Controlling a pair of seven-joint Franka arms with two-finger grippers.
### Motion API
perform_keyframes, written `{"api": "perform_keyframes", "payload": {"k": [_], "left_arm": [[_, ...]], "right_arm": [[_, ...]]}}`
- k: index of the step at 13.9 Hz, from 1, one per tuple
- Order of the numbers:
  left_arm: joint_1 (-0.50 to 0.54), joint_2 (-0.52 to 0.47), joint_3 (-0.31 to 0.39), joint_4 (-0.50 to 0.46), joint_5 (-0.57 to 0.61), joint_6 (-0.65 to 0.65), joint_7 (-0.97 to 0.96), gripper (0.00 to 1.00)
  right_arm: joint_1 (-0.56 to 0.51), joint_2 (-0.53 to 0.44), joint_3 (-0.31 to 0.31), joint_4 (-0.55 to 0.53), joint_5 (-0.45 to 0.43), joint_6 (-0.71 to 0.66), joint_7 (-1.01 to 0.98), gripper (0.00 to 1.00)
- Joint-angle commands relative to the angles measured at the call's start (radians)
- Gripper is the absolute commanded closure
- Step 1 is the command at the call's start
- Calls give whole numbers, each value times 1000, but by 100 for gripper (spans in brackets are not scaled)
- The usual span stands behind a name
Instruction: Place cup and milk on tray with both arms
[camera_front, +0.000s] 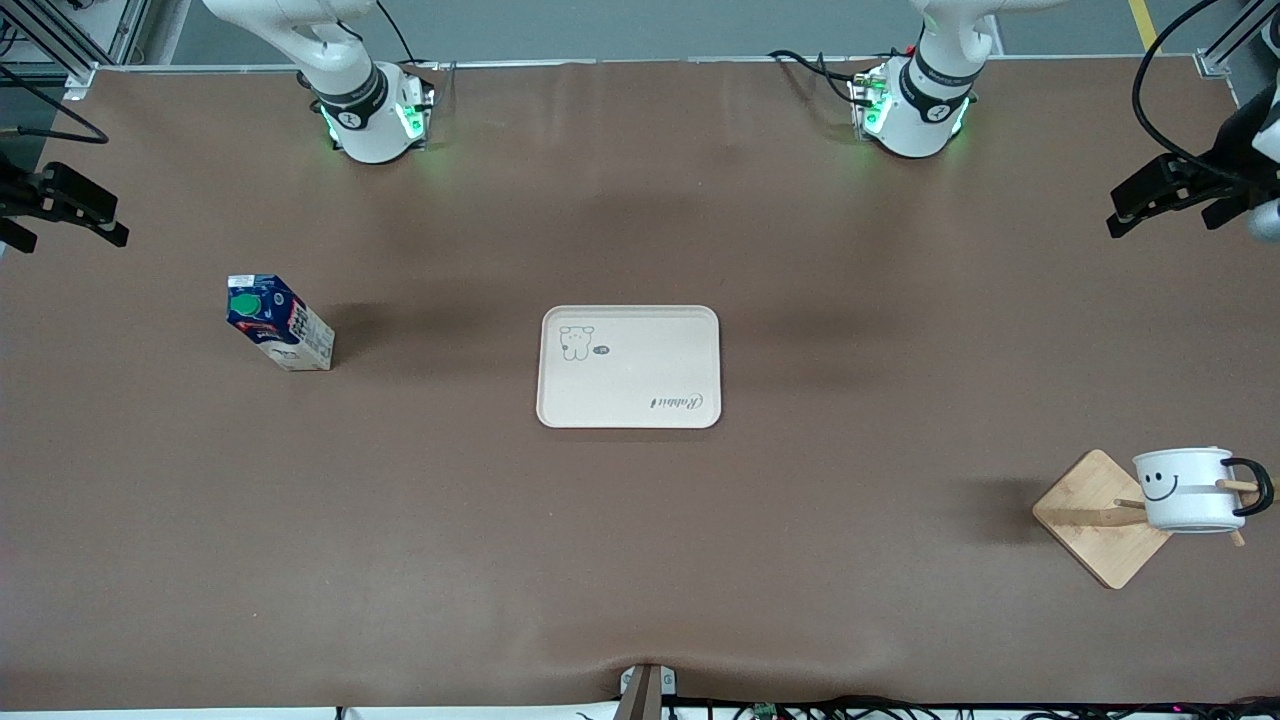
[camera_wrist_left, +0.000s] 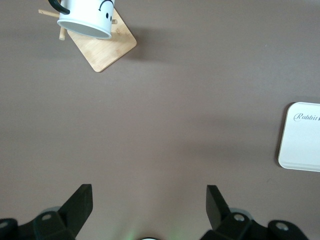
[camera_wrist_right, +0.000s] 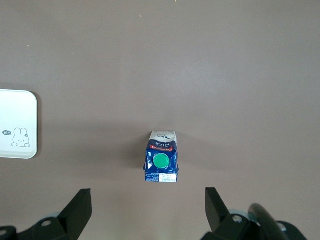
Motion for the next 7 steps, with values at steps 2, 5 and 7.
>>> {"api": "perform_keyframes", "payload": {"k": [2,5,7], "left_arm": [[1,3,-1,23,24,-7,8,0],[13,29,-1,39,38,1,4,0],[12,48,-1,22,38,80,-13,0]], "right_arm": [[-5,0,3,2,-19,-6,-10,0],[-13,0,3,2,-19,-3,-11,0],[-13,0,5,2,-17,-1,-8,0]]}}
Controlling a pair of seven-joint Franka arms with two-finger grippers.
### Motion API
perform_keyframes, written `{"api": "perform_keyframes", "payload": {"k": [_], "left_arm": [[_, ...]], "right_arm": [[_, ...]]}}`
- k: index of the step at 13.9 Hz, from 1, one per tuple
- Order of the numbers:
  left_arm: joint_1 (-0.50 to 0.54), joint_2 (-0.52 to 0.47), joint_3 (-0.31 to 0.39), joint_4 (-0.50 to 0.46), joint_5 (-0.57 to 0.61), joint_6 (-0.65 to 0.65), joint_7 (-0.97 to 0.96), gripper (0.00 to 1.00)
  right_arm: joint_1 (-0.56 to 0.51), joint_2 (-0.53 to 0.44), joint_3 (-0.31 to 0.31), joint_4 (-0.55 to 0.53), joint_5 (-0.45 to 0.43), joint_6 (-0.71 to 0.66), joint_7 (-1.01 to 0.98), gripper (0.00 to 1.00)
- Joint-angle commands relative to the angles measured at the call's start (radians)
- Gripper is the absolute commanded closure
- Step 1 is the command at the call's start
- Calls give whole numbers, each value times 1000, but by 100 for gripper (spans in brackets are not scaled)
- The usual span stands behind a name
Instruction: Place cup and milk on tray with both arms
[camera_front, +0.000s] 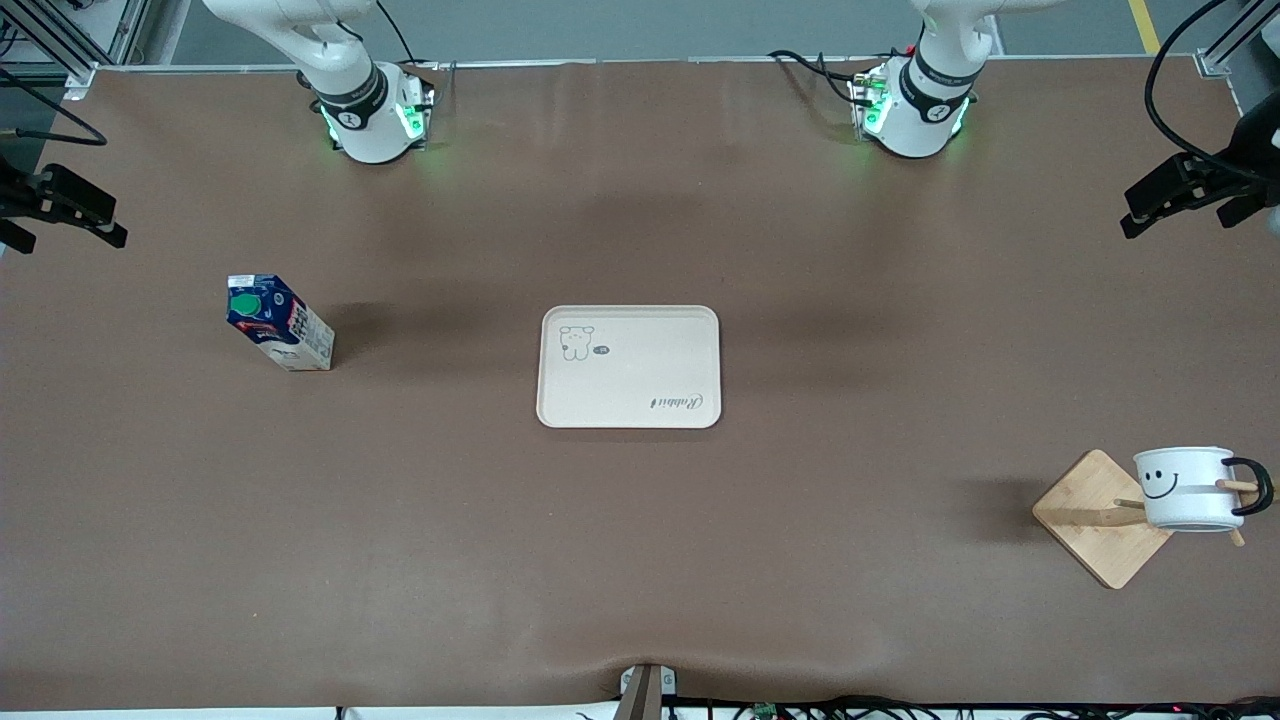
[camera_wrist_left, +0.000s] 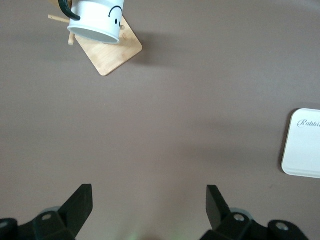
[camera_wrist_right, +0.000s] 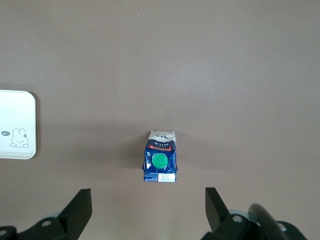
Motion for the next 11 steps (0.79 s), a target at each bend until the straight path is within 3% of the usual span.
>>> {"api": "perform_keyframes", "payload": {"k": [1,3,8,11], "left_arm": [[4,39,0,-8,29,85,-16,0],[74,59,-5,-61,32,200,-28,0],[152,63,-3,-313,31,595,-31,0],[183,85,-5,-390,27,778,-36,0]], "right_arm": [[-9,4,7,2,-19,1,-8,0],[-14,14,6,4,-19,3,-13,0],[-39,100,7,36,-15,1,-14,0],[-32,174,7,36,-17,3,-14,0]]}}
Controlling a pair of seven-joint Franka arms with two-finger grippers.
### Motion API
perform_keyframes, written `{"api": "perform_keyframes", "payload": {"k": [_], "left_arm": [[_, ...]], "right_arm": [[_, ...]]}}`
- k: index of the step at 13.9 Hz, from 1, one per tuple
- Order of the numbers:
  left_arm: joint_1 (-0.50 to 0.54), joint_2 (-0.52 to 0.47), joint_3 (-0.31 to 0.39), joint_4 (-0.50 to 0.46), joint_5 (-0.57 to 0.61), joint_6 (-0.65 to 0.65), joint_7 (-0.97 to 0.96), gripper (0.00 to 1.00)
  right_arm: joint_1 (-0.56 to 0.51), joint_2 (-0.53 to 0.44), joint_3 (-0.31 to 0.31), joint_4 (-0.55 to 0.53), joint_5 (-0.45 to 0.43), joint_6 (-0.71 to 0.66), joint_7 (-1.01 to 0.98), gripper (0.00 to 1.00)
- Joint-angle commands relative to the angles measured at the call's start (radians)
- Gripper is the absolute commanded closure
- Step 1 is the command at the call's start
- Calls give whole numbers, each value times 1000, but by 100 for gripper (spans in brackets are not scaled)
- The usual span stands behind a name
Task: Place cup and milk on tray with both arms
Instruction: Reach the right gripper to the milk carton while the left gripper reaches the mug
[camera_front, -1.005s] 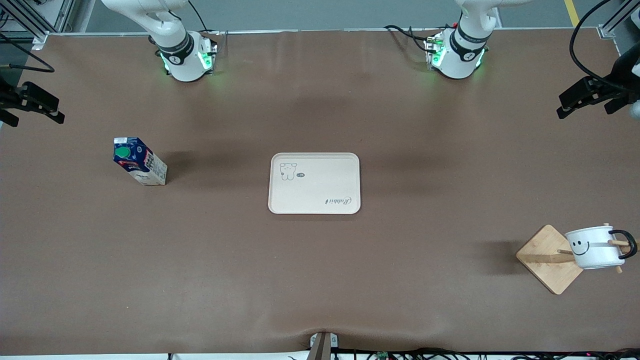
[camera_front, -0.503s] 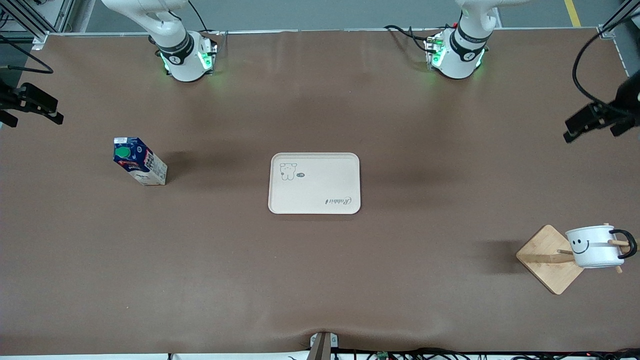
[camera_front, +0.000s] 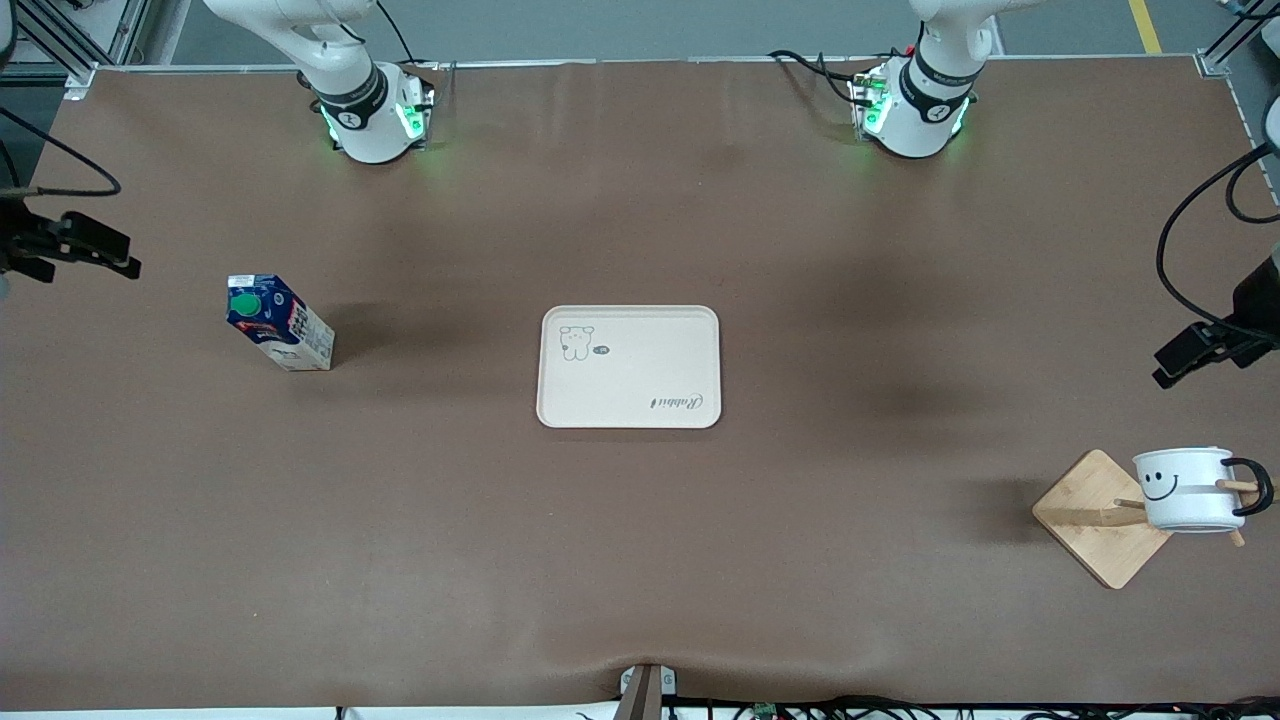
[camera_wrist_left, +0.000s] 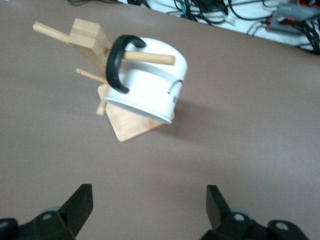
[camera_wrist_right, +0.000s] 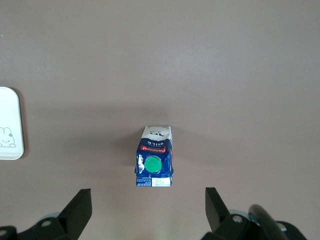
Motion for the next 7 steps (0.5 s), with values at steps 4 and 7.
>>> {"api": "perform_keyframes", "payload": {"k": [4,7], "left_arm": [[19,50,-11,-83,1,240,-93,0],[19,94,-13,-113,1,371,-138,0]], "right_arm": [[-17,162,11,24,-17,-12,-12,0],[-18,206,11,1,-17,-6,-10,0]]}}
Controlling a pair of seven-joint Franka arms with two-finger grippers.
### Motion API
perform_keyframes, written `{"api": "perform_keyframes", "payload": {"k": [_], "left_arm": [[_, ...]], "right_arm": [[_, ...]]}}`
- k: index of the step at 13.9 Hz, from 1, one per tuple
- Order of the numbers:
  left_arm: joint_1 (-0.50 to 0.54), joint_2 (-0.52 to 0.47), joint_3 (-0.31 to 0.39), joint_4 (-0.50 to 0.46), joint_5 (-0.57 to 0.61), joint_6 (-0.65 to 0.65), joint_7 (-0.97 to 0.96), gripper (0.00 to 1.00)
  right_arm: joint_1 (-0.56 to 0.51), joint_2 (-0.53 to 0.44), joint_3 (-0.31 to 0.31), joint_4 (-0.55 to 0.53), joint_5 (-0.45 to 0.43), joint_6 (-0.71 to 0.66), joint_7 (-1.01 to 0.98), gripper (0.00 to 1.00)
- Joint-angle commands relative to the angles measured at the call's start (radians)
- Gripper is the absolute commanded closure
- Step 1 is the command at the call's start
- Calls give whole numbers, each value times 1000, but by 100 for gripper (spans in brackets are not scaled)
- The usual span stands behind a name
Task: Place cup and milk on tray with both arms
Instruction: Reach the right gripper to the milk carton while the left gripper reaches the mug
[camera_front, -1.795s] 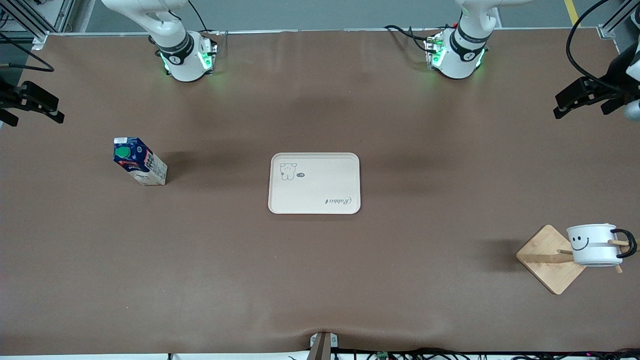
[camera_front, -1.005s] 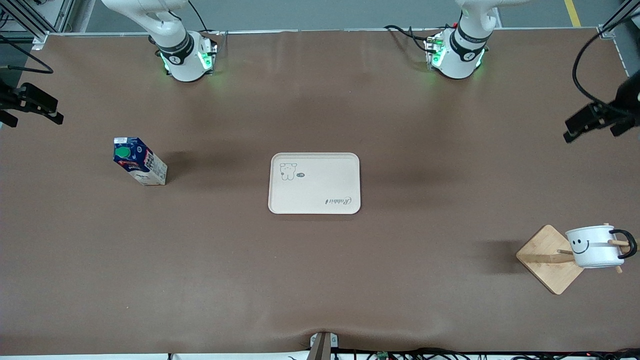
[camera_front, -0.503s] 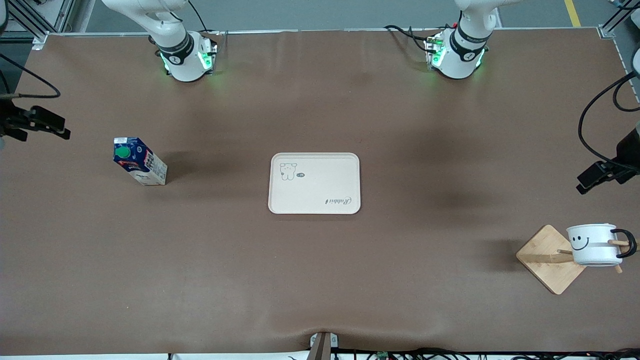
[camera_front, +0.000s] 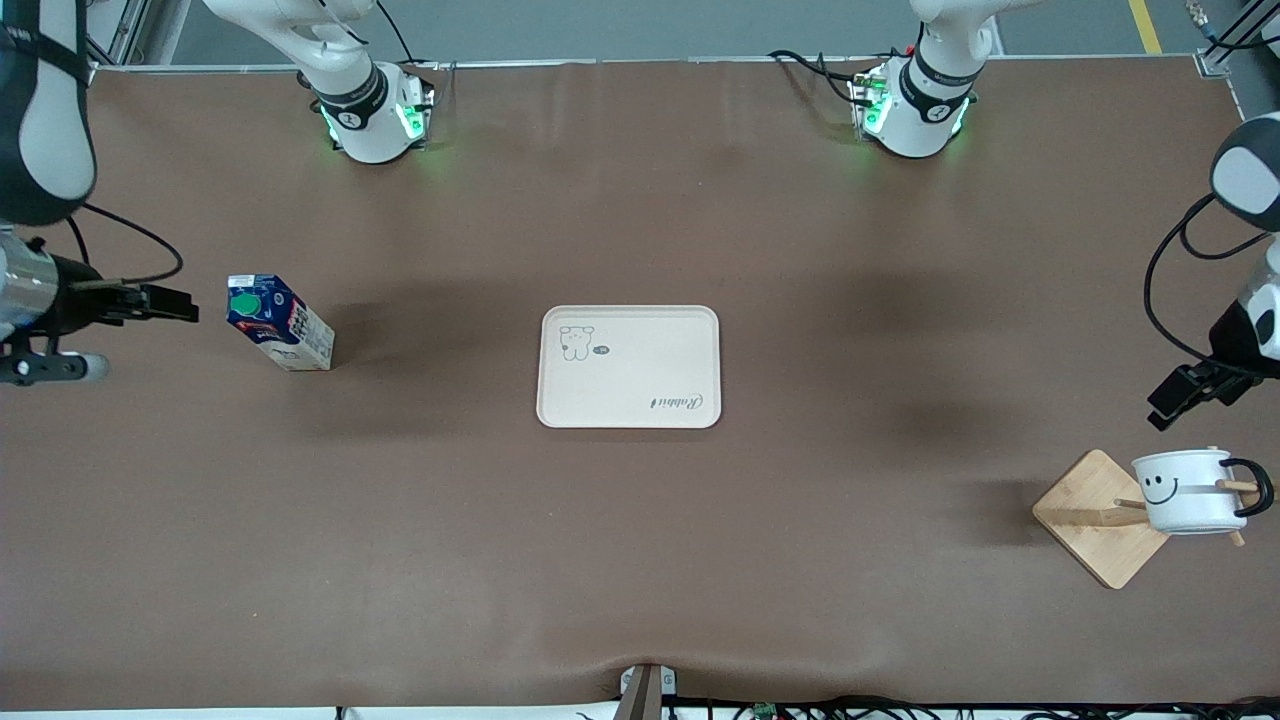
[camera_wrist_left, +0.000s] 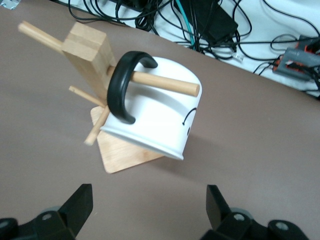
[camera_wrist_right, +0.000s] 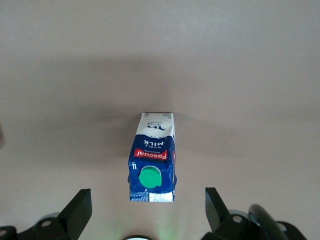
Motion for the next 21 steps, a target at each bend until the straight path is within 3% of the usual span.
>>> {"api": "perform_keyframes", "payload": {"k": [1,8,14,17,21], "left_arm": [[5,27,-6,-32,1,109,-27,0],[1,119,-8,-13,1,278,-30,3],[-13,138,-11,11,1,283,-24,46],[-16,134,-11,11,1,283,-14,79],[-16,127,-12,11,8,283,-10,89]], "right_arm": [[-28,26,10,3,-17,-7,-11,0],[-39,23,12,-164,-17,80,-11,0],[-16,-17,17,-286,-17,161,-13,0],[4,-34,17,-313,-23,176,-77,0],[0,-34,17,-326,-30,178,-125,0]]}}
